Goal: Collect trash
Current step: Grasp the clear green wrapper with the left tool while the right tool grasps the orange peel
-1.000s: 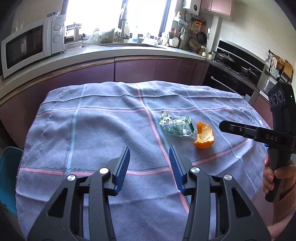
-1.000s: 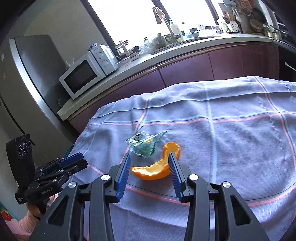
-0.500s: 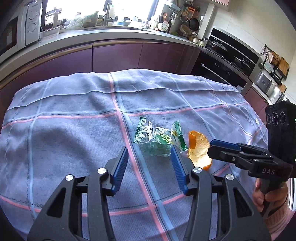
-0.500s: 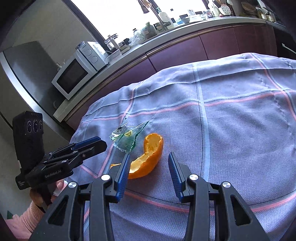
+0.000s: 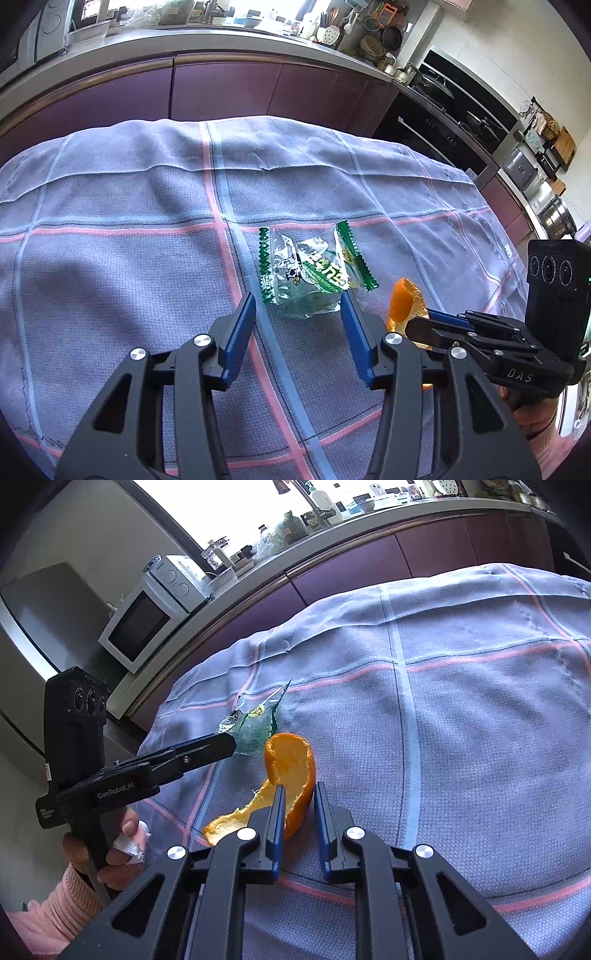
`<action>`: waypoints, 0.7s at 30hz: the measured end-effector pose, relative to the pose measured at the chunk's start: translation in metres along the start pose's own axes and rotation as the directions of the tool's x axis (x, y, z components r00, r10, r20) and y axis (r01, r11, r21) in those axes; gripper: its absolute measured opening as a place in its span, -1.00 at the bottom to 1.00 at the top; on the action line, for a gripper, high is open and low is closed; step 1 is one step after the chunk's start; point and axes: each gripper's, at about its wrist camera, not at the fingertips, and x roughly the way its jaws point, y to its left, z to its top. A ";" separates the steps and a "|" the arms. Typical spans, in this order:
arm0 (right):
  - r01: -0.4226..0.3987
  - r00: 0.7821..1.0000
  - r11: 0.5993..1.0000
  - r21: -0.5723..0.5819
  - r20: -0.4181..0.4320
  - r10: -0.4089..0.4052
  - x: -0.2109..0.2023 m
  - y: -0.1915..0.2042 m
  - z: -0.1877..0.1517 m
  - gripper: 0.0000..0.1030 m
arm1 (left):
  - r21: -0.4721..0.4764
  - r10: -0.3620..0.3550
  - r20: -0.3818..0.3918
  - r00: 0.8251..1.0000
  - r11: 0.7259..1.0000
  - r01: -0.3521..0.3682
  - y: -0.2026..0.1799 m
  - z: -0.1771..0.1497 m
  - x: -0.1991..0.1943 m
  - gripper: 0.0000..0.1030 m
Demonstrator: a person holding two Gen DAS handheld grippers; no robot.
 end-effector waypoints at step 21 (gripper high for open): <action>-0.031 0.997 0.999 0.029 0.074 0.028 -0.001 -0.012 0.038 -0.90 | -0.027 -0.028 -0.062 0.998 0.999 0.026 0.001 0.013 0.021 -0.51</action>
